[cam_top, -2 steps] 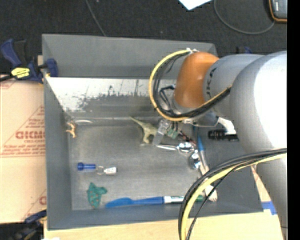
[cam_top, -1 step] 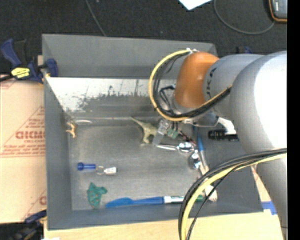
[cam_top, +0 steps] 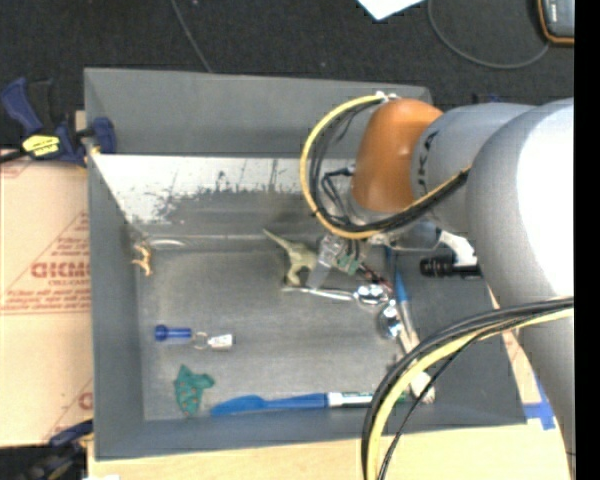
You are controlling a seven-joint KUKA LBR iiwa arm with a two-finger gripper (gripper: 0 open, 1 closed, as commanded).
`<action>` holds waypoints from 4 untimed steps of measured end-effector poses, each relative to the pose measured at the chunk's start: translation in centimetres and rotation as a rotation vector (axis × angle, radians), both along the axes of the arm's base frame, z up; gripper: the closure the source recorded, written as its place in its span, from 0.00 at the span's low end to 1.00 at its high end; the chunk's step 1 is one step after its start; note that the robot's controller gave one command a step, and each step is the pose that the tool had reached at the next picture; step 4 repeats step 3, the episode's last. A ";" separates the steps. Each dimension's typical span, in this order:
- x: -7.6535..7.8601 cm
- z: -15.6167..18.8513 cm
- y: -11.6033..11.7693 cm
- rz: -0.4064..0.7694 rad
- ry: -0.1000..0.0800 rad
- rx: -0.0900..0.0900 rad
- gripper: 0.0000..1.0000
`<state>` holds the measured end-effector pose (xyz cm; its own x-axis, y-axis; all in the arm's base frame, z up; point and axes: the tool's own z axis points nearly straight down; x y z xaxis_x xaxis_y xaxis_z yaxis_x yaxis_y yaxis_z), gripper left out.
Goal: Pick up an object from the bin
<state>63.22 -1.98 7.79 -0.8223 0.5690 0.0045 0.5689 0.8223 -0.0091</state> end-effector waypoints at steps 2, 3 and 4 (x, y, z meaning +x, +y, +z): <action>0.1 5.0 -0.1 0.002 -0.005 0.001 1.00; -0.1 7.4 -0.1 0.004 0.002 0.001 1.00; -0.1 7.4 -0.1 0.004 0.002 0.001 1.00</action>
Offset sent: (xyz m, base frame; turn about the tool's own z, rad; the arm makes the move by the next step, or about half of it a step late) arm -0.0013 -0.0001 0.0501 -0.0005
